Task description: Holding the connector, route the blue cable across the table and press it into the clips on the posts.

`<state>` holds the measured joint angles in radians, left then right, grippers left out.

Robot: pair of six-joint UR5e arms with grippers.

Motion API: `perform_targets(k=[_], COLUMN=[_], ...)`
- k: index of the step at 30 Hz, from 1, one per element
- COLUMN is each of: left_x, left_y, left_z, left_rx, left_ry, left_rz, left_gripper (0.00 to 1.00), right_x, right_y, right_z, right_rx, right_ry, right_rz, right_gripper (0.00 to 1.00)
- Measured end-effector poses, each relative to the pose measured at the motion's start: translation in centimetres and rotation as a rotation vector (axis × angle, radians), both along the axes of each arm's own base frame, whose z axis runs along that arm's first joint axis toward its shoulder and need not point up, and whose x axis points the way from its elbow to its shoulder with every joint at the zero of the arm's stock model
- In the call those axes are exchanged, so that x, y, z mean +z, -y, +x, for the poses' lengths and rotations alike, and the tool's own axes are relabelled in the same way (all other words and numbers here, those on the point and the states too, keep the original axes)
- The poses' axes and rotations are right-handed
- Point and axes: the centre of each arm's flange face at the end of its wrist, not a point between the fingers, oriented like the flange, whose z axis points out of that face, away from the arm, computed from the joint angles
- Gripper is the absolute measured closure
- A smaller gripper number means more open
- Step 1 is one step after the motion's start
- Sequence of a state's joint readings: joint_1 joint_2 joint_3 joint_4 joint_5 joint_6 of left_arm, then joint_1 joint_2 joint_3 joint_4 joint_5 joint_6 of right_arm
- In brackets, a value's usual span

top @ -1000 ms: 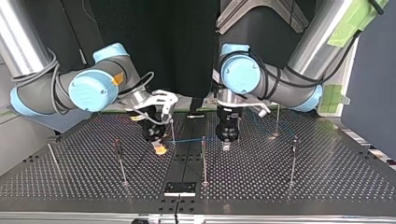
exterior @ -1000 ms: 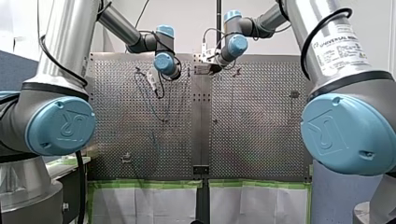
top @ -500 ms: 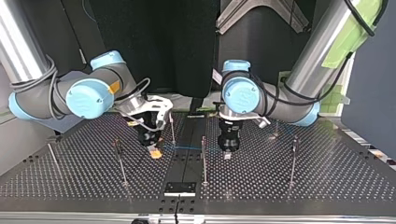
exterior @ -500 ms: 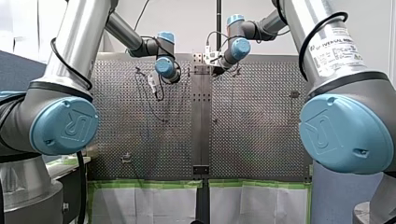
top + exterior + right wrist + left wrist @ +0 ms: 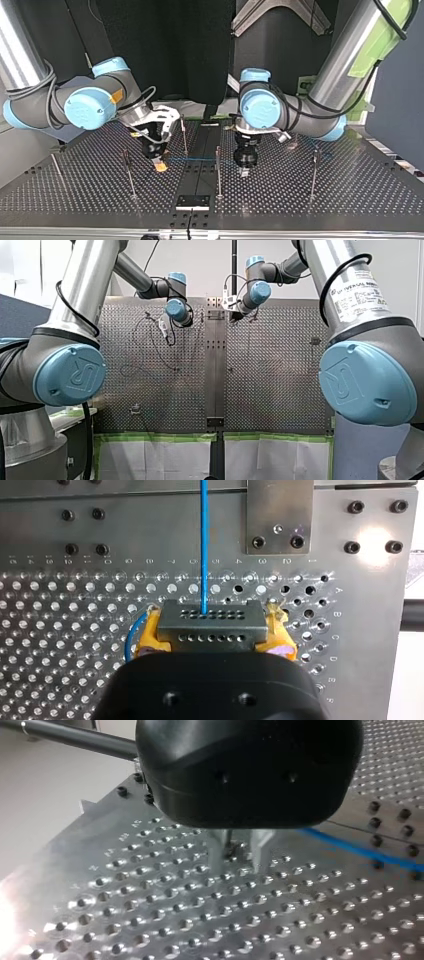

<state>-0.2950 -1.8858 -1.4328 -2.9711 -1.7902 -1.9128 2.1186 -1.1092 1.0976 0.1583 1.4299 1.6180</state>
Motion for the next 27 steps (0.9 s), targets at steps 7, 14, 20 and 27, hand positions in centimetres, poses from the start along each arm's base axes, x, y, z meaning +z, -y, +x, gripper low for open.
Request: perform_targets(k=[7,14,20,27], left_x=[-0.6,-0.3,1.2,2.0], left_y=[0.1,0.2,0.5,0.8], left_z=[-0.9,-2.0,-4.5,-7.9], left_rx=[0.005,0.001,-0.023,-0.065], left_ry=[-0.059,-0.103,-0.124,-0.131], left_rz=[0.031,0.038,0.040,0.033], left_gripper=[0.00,0.00,0.00,0.00], right_x=[0.0,0.2,0.4,1.0], right_y=[0.0,-0.1,0.1,0.3], right_z=[0.0,-0.1,-0.4,-1.1], right_rx=[0.000,0.000,-0.016,-0.051], right_ry=[-0.003,-0.004,-0.008,-0.014], right_rz=[-0.002,-0.004,-0.010,-0.021], right_gripper=[1.00,1.00,1.00,1.00])
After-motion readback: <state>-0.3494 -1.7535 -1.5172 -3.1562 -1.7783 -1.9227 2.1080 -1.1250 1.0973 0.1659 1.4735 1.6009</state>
